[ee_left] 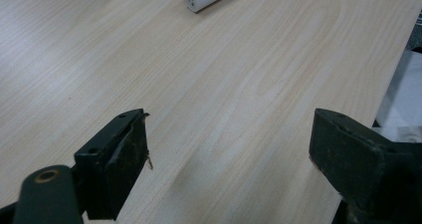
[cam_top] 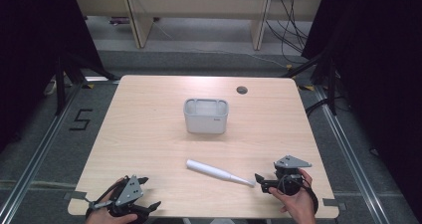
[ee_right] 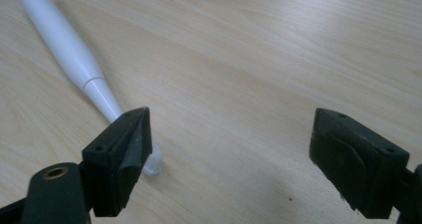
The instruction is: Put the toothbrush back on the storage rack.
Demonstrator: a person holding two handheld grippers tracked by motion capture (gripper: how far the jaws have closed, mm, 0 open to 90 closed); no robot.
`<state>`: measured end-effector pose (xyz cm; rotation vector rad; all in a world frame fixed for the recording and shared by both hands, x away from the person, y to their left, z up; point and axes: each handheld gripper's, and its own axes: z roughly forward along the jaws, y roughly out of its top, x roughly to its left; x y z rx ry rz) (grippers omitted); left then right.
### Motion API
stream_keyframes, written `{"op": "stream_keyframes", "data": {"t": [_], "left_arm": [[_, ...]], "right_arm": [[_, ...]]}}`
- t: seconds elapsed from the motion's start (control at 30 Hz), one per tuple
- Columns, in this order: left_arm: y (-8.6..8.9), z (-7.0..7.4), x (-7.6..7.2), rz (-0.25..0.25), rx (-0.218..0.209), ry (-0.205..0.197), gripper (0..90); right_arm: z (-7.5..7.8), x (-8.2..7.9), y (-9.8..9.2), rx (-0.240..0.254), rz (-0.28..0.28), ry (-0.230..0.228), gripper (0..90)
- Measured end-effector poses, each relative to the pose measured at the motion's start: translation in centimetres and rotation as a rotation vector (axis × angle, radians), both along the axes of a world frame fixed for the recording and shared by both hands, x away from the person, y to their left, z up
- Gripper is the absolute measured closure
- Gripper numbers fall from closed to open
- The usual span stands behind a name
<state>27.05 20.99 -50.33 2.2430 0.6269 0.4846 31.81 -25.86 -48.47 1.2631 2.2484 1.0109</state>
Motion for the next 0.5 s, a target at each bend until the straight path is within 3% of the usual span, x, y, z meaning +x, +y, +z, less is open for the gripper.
{"op": "stream_keyframes", "data": {"t": [0.1,0.13,0.23,0.27,0.3,0.37,0.5], "left_arm": [[-0.1,-0.1,0.0,-0.002,-0.011,0.000,14.9],[-0.1,-0.1,0.0,-0.002,-0.015,0.007,14.9],[-0.1,-0.1,0.0,-0.003,-0.010,0.008,14.9],[-0.1,-0.2,0.0,-0.006,-0.022,0.007,14.9],[-0.1,-0.2,0.0,-0.006,-0.022,0.007,14.9],[0.0,-0.1,0.0,-0.001,-0.014,0.010,14.9],[-0.1,-0.2,0.0,-0.003,-0.026,0.003,14.9]], "right_arm": [[0.0,0.0,0.0,0.003,0.014,-0.010,20.0],[0.3,-0.2,0.2,0.005,-0.008,0.009,22.1],[0.4,-0.4,0.5,0.025,-0.001,0.021,27.2],[0.5,-0.4,0.6,0.013,0.028,-0.019,35.1],[0.5,-0.4,0.6,0.013,0.028,-0.019,35.1],[0.9,-0.9,1.3,0.039,0.040,0.002,45.6],[1.6,-1.3,2.1,0.055,0.084,-0.028,59.2]]}}
